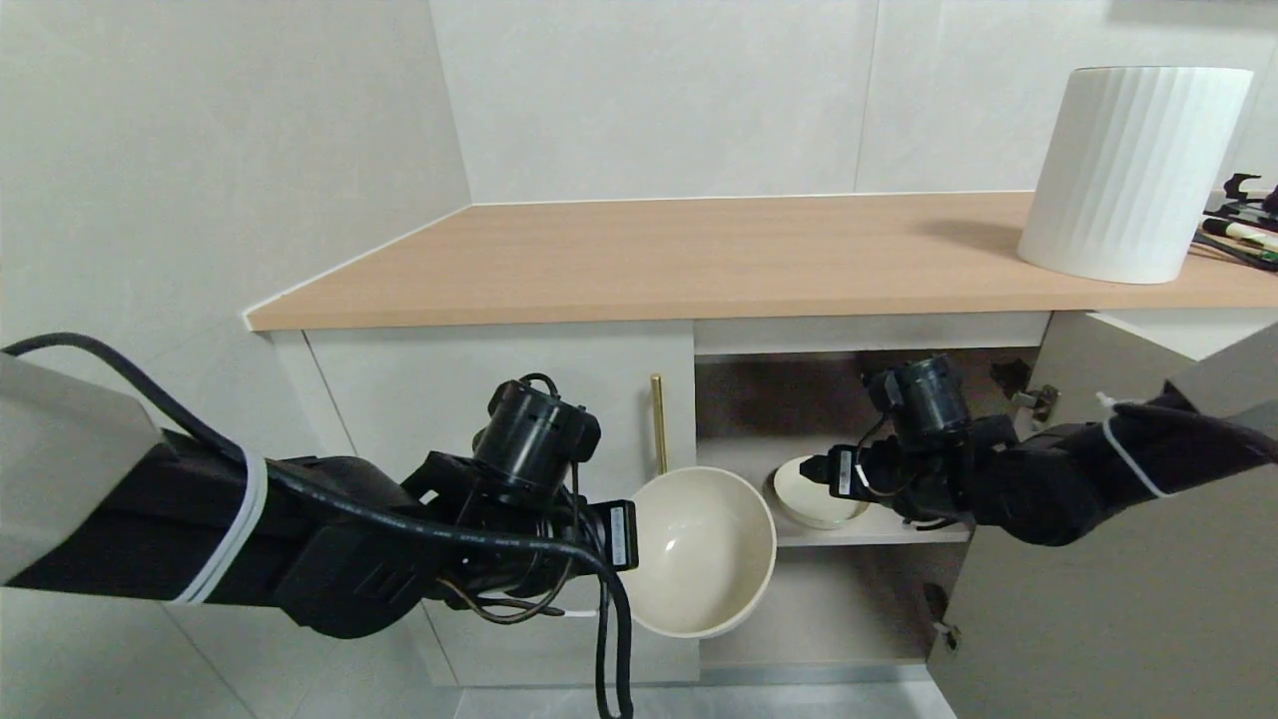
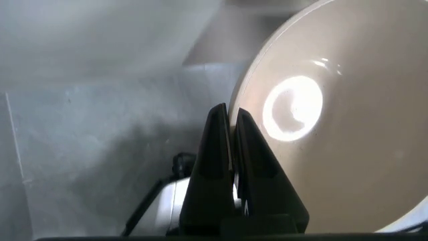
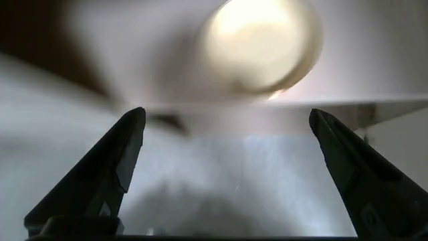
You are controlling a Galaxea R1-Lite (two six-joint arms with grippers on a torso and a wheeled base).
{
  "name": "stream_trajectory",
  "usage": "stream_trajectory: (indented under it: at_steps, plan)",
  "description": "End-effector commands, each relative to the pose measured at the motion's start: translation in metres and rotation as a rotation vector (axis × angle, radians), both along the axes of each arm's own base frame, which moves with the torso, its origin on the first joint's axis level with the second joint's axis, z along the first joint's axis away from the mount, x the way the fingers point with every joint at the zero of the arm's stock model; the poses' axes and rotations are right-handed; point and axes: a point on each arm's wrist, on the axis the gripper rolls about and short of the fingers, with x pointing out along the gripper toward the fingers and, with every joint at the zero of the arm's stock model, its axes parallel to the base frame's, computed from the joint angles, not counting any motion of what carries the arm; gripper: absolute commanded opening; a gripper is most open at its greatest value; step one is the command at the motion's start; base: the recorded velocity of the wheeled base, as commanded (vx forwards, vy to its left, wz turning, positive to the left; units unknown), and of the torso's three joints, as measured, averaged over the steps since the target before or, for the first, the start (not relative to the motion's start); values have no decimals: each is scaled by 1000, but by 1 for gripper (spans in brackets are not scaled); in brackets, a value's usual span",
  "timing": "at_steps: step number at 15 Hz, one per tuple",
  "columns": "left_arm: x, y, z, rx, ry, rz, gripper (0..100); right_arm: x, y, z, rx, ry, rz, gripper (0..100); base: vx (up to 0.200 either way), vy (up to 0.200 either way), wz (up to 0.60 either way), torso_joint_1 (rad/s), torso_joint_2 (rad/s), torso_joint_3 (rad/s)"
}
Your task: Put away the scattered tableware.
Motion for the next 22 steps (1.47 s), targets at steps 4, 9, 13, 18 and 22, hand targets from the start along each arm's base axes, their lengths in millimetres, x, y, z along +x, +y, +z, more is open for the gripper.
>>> stream_trajectory:
  at_steps: [4,9,13,18,22]
  plan:
    - [-3,-13,-18,27,46,-36,0,-77,15,77,60,-16,198,100,0,0,0,0,0,0]
    - [-7,-19,-24,41,66,-59,0,-102,35,62,-17,112,301,100,0,0,0,0,0,0]
    - [-8,-21,-26,43,68,-65,0,-97,53,30,-97,179,304,100,0,0,0,0,0,0]
    - [-9,-22,-26,44,69,-66,0,-91,58,16,-141,193,274,0,0,0,0,0,0,0]
    - [-9,-22,-26,44,69,-68,0,-92,59,18,-135,187,279,0,0,0,0,0,0,0]
